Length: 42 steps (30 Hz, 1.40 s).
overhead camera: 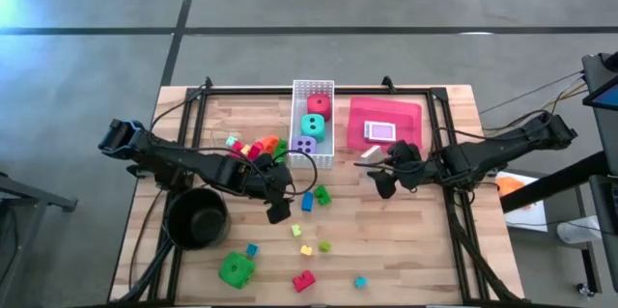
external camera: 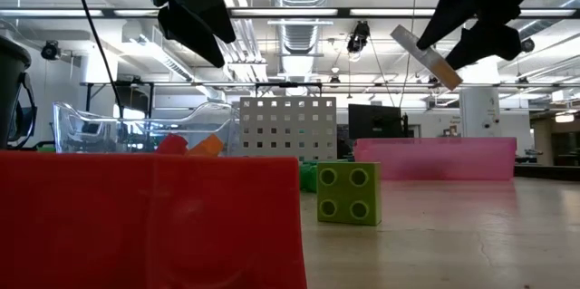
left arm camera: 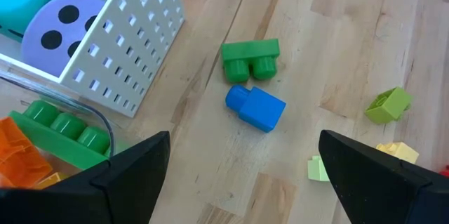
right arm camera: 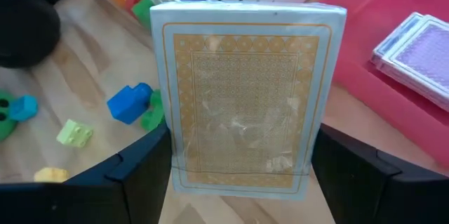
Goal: Pick & Place Toys
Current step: Put the yellow deck of cards into the red bin
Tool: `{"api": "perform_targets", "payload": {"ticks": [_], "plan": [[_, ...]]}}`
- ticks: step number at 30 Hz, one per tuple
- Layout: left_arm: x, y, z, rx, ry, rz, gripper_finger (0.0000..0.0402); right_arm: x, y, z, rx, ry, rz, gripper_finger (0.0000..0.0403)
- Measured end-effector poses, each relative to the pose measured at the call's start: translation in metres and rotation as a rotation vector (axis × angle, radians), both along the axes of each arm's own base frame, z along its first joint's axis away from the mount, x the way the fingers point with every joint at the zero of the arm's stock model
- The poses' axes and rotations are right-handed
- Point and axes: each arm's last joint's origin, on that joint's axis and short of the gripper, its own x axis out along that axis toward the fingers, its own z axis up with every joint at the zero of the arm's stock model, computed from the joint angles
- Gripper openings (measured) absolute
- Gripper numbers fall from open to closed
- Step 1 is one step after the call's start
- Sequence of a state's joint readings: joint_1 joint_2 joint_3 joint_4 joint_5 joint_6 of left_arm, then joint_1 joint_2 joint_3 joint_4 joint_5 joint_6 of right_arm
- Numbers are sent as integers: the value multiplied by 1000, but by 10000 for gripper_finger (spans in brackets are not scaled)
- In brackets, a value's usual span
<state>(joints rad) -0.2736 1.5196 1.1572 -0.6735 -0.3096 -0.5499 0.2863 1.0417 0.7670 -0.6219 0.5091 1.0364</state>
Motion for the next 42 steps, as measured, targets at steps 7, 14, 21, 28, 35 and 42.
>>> {"api": "perform_targets", "payload": {"ticks": [7,14,21,28,35,42], "plan": [[0,0,0,0,0,0,365,-5,-7,3,-24,35,63,239],[0,0,0,0,0,1,365,-10,-24,10,11,84,2,168],[0,0,0,0,0,0,365,-5,-23,11,-4,77,77,88],[0,0,0,0,0,1,365,10,-20,11,133,-45,-8,67],[0,0,0,0,-1,0,365,34,-16,-10,331,-77,-233,67],[0,0,0,0,0,1,365,59,-12,-41,411,-34,-376,67]]}}
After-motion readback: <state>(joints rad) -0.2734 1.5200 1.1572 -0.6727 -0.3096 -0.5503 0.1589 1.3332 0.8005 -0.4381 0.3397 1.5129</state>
